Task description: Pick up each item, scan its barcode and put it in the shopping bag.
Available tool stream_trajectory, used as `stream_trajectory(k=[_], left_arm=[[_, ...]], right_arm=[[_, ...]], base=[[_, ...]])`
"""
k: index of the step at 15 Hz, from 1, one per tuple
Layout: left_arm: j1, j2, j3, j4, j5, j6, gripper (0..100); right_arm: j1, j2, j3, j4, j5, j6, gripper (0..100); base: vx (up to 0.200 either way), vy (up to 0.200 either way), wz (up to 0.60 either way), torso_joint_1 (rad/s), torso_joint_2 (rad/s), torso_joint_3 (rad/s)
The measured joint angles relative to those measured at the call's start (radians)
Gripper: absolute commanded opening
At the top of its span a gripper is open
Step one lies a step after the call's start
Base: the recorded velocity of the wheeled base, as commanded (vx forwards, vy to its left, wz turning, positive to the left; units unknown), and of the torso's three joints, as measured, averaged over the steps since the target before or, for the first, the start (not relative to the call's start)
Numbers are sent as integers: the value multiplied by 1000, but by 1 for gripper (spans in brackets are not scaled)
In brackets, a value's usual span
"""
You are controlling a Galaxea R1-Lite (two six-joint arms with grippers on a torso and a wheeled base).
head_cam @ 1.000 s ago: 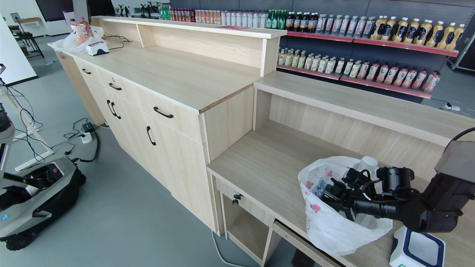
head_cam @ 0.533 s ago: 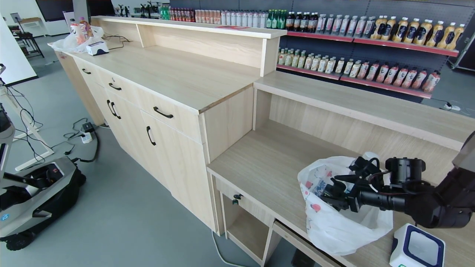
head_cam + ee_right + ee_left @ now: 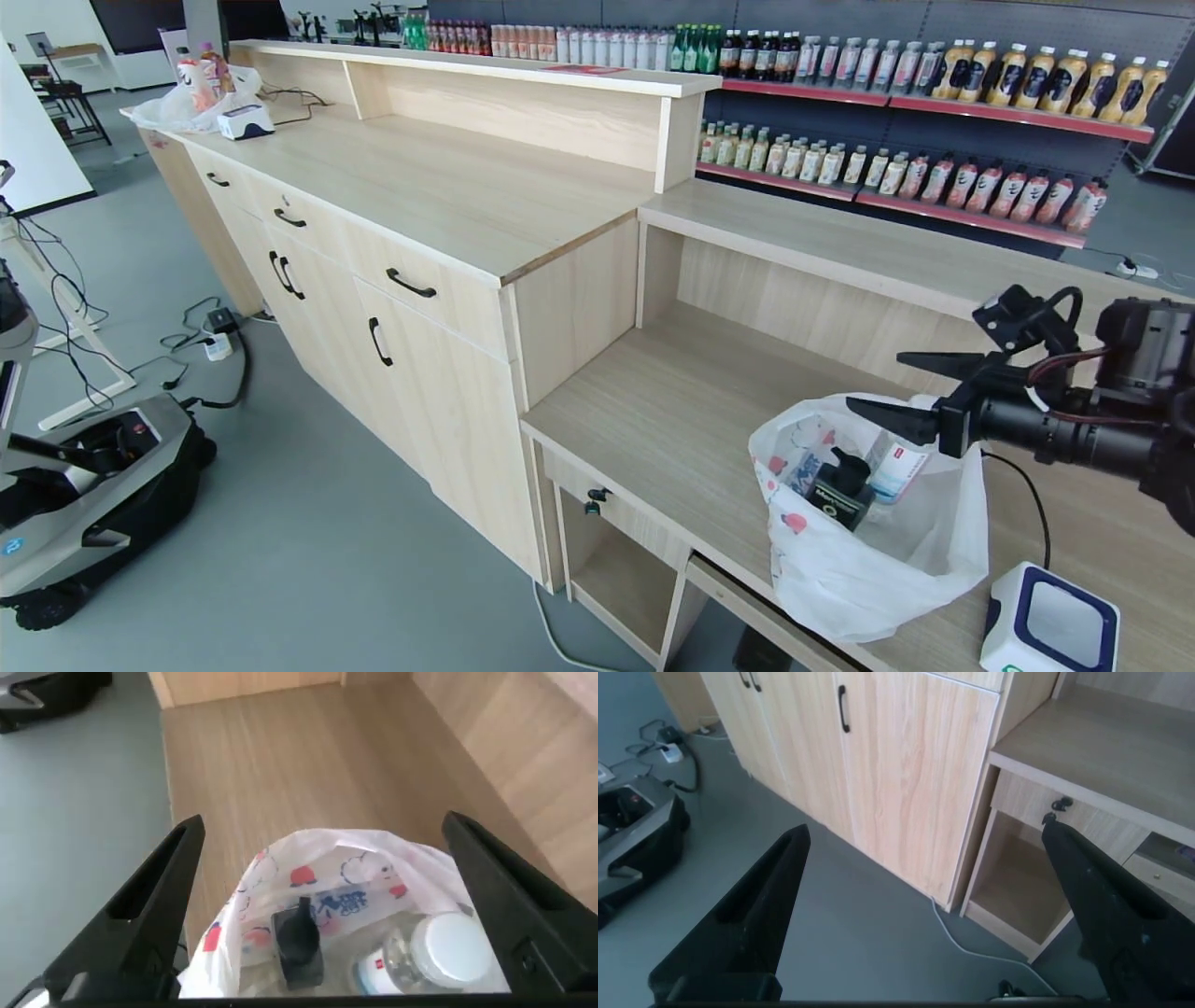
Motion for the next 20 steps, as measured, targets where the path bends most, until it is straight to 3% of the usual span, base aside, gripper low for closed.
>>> stream_trajectory(k=[3, 6, 11, 16, 20], left_arm=[[0, 0, 0, 0, 0, 0, 100], [0, 0, 0, 0, 0, 0, 100], [0, 0, 0, 0, 0, 0, 100], [0, 0, 0, 0, 0, 0, 100], [0, 0, 0, 0, 0, 0, 100]], right_arm=[[-49, -139, 32, 13, -228, -59, 100], [-96, -240, 6, 87, -273, -93, 100], [-117, -309, -121, 304, -544, 33, 100], [-126, -387, -129, 410, -642, 105, 100], [-141, -483, -63, 478, -657, 122, 100]], base=[[0, 0, -200, 1, 1, 1], [0, 0, -600, -2, -2, 2], [0, 0, -600, 7, 2, 2], [0, 0, -600, 2, 4, 3], [0, 0, -600, 0, 5, 2]])
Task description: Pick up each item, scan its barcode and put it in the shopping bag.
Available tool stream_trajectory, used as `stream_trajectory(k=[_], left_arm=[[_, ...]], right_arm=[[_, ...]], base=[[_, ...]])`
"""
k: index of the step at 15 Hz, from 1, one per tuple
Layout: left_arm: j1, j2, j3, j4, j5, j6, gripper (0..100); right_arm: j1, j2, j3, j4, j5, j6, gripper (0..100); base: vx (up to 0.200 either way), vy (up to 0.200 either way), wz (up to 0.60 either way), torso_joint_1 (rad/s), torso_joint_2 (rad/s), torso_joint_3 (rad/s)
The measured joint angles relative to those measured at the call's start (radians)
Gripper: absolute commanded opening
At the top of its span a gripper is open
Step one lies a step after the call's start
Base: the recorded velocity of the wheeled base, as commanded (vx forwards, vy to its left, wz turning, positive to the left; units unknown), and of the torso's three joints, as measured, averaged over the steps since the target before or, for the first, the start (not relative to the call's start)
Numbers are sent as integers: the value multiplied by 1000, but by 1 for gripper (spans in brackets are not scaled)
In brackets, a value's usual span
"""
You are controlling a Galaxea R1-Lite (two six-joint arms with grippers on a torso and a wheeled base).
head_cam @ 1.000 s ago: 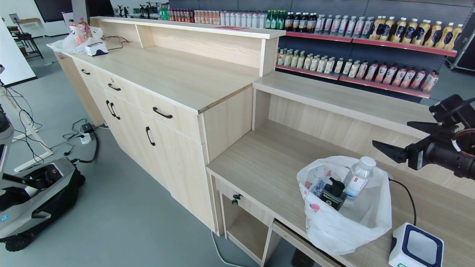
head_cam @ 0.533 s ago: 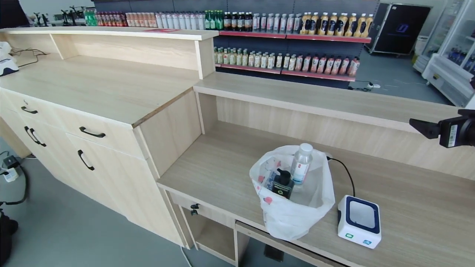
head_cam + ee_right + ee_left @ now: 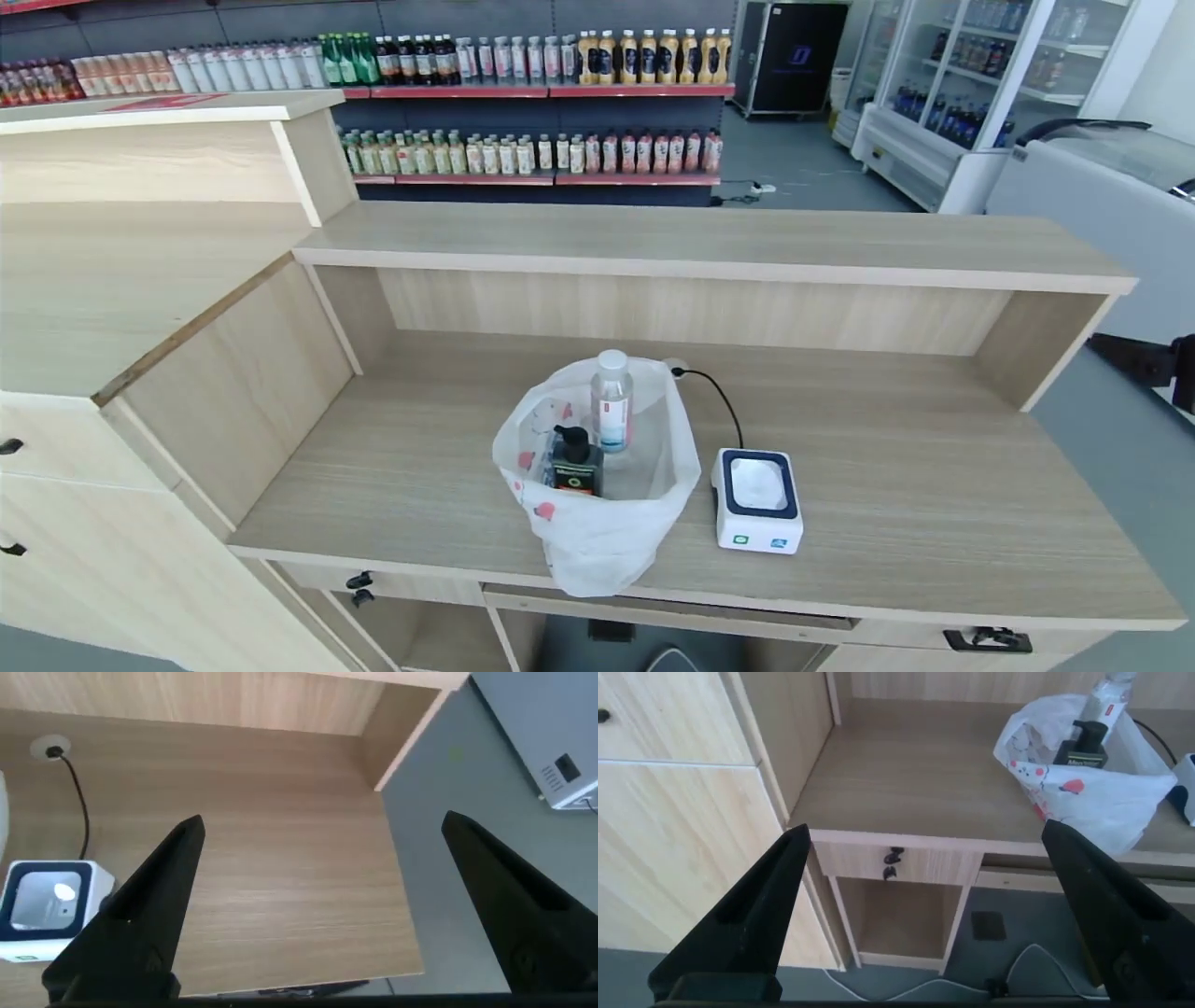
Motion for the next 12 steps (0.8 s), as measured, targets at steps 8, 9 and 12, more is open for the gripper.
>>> stream_trajectory(k=[8, 9, 12], left_arm=[[0, 0, 0, 0, 0, 0, 100], [0, 0, 0, 0, 0, 0, 100], [0, 0, 0, 0, 0, 0, 100]], right_arm=[[-8, -237, 366, -204, 7, 109, 100], [-4, -272, 440, -232, 8, 111, 100], [38, -448, 629, -243, 9, 127, 100]], base=[[0, 0, 0, 0, 0, 0], [0, 0, 0, 0, 0, 0], [0, 0, 0, 0, 0, 0]])
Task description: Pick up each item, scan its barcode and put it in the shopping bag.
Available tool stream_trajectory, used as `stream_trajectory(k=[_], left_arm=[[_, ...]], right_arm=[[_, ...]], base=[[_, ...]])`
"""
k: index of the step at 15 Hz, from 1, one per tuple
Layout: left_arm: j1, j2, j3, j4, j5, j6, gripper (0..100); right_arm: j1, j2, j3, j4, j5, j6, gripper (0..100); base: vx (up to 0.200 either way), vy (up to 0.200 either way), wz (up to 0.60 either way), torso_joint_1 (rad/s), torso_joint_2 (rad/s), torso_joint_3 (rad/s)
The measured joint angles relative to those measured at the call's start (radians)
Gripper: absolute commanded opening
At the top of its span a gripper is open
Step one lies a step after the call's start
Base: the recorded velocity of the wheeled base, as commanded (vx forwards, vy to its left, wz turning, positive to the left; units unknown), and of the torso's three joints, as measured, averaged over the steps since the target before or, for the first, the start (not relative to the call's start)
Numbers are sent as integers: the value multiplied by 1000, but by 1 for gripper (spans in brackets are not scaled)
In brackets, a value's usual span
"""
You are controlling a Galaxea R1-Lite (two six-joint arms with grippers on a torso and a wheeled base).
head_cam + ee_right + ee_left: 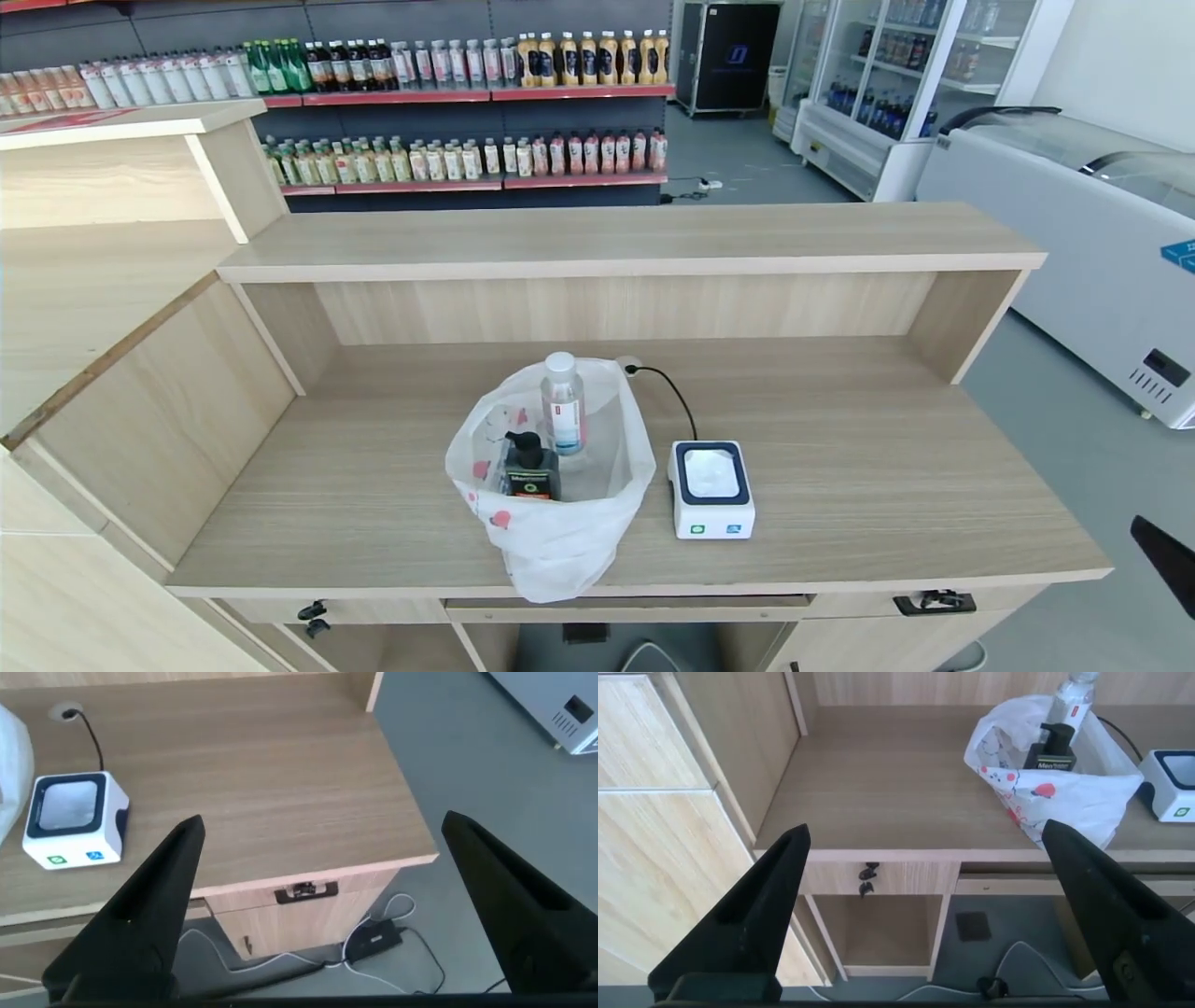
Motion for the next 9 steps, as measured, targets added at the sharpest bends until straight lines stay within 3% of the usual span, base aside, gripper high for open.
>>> stream_trajectory(k=[7, 9], left_arm=[[0, 0, 0, 0, 0, 0, 100], [0, 0, 0, 0, 0, 0, 100]], right_arm=[[53, -530, 87, 518, 10, 61, 100], [84, -626, 89, 576, 22, 76, 100]], base=[[0, 0, 0, 0, 0, 0], [0, 0, 0, 0, 0, 0]])
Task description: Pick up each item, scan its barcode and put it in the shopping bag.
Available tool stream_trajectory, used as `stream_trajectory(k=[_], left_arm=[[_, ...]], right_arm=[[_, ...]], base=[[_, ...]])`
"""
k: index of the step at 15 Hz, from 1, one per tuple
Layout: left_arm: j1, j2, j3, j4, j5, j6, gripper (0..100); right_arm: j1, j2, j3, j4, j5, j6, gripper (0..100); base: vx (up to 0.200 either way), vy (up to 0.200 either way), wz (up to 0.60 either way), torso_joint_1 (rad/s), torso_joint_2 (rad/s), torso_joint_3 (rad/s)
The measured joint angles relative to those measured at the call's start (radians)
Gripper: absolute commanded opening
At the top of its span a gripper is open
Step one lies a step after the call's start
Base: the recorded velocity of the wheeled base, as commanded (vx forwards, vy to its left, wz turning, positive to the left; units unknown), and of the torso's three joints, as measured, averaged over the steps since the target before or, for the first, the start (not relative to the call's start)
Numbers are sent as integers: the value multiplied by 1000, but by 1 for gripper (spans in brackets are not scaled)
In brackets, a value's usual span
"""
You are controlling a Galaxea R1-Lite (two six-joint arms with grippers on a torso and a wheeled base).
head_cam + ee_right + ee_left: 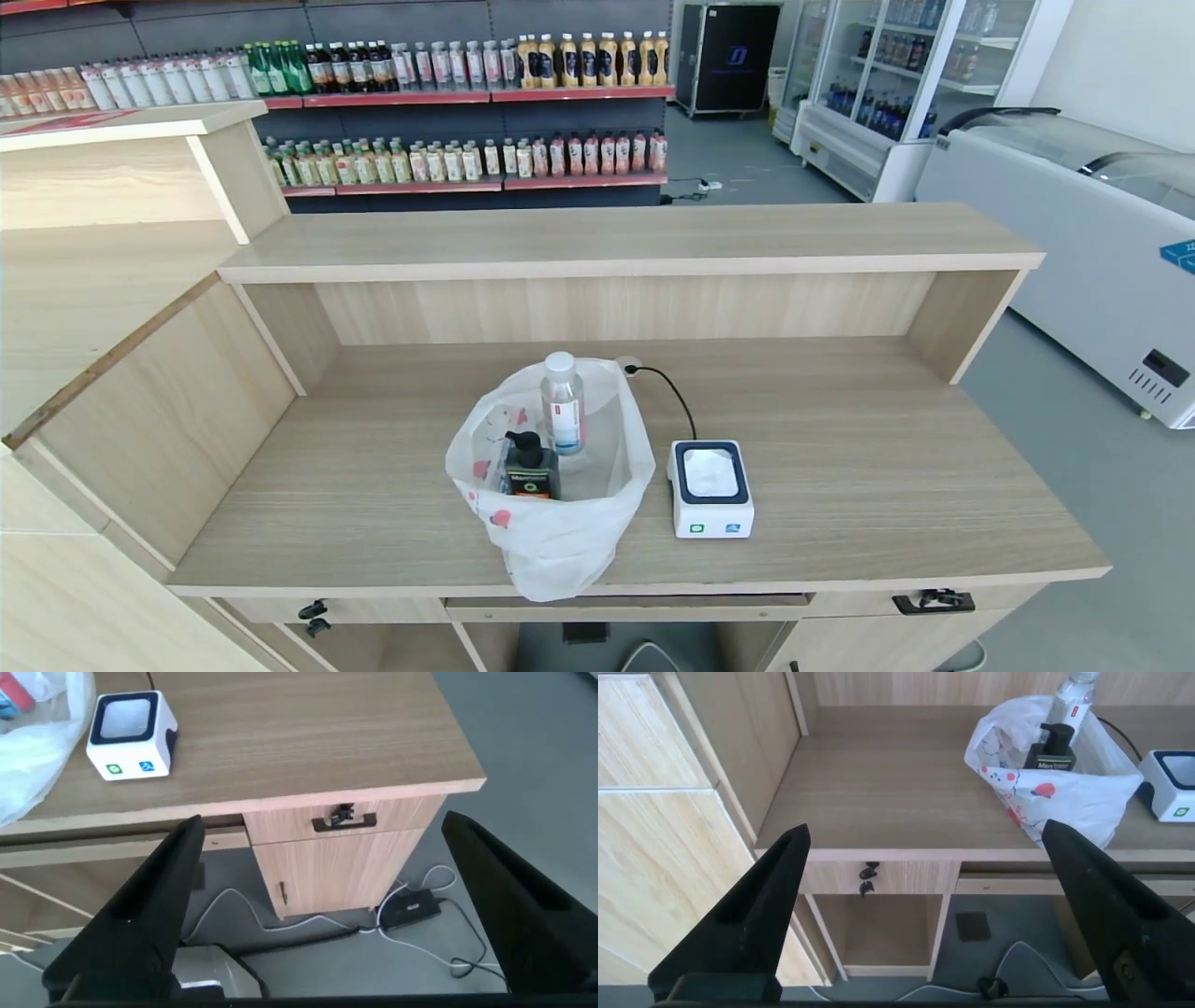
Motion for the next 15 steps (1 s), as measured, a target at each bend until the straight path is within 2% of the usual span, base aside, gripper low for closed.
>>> stream_trajectory(k=[4, 15], left_arm=[[0, 0, 0, 0, 0, 0, 100], [0, 0, 0, 0, 0, 0, 100]], right_arm=[[51, -112, 1, 1, -4, 44, 100], [56, -158, 1, 2, -5, 49, 100]], base=[[0, 0, 0, 0, 0, 0], [0, 0, 0, 0, 0, 0]])
